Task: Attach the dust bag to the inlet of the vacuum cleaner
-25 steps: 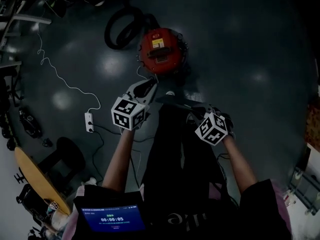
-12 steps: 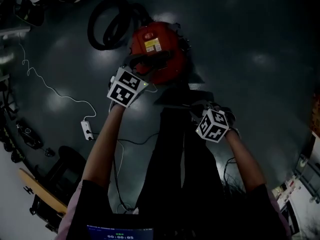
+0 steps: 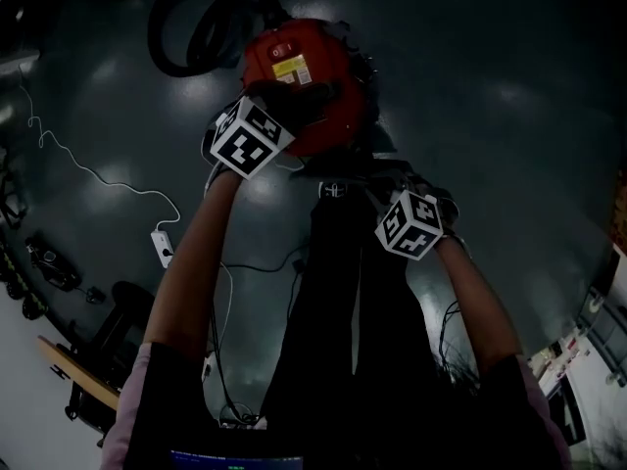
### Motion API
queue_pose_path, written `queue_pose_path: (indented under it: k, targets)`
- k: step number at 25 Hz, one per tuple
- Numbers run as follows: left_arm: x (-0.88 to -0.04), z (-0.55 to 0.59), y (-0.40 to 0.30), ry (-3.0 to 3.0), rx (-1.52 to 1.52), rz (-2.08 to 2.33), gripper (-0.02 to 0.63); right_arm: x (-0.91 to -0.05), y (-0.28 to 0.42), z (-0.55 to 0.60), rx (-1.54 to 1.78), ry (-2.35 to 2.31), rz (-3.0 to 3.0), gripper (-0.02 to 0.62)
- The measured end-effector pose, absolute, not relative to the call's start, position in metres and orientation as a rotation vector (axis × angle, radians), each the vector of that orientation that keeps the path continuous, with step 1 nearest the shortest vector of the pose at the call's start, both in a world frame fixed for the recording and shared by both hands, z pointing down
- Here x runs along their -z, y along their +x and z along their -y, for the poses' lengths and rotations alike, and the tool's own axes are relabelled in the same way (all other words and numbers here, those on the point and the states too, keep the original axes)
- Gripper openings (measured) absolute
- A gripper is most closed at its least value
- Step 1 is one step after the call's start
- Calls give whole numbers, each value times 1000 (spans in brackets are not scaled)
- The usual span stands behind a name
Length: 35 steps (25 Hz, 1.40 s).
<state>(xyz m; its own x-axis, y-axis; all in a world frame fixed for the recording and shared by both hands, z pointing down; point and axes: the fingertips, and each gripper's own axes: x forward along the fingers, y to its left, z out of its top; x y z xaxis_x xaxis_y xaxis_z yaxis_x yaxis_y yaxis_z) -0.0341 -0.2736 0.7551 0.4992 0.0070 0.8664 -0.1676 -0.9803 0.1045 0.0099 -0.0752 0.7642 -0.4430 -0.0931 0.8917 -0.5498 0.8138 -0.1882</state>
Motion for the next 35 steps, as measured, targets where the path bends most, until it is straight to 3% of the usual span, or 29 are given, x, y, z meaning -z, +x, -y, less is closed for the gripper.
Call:
queue_pose_path:
  k: [9,14,19,24,29,35]
  targets:
    - [-757,276,-36,2610,-1378,178,201,-792,22,85,-251,499,1888,51]
    - [-758,277,-36,2622,-1354,181,201,-794,31,84,-390,490,1953,51]
    - [-756,276,-36,2638,-1333,189,201,-800,36,84,-292,363,1913,51]
    - [-760,277,-36,2644,-1315,199,201,-810,38,91,-585,462,1901,71]
    - [-760,279,-39,2651,-1298,211,202,-821,45,94,-1154,610,1889,93]
    - [-759,276,-36,2641,-1303,202,202,-811,42,85,-656,339,1936,94]
